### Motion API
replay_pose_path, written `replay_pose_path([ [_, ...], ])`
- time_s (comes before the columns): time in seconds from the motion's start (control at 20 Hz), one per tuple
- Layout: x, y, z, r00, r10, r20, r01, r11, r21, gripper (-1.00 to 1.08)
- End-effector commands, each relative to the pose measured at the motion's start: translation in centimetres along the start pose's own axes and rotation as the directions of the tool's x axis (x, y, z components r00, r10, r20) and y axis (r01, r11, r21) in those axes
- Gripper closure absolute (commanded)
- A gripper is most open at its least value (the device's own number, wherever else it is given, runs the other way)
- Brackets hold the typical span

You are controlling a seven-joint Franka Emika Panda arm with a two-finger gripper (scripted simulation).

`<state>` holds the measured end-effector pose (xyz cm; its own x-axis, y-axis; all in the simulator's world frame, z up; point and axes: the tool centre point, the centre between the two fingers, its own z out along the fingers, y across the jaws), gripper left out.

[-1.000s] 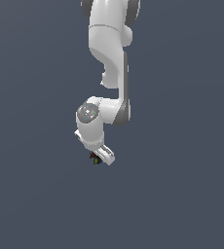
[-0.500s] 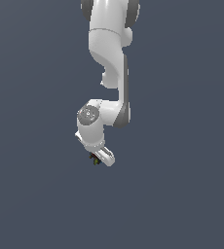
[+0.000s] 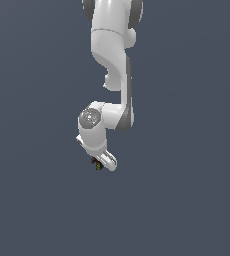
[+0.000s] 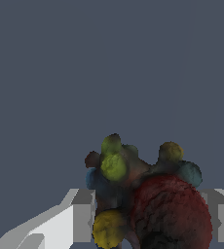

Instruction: Pick up the object and move it to a goal position.

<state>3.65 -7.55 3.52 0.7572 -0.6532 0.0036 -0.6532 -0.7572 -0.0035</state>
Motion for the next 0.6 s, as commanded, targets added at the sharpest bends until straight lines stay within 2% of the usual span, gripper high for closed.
replay_pose_path([
  [0.0, 0.4, 0.1, -0.3, 1.0, 0.001, -0.001, -0.001, 1.0, 0.0, 1.08],
  [0.55, 4.9, 0.8, -3.4, 1.0, 0.0, 0.0, 0.0, 1.0, -0.002, 1.08],
])
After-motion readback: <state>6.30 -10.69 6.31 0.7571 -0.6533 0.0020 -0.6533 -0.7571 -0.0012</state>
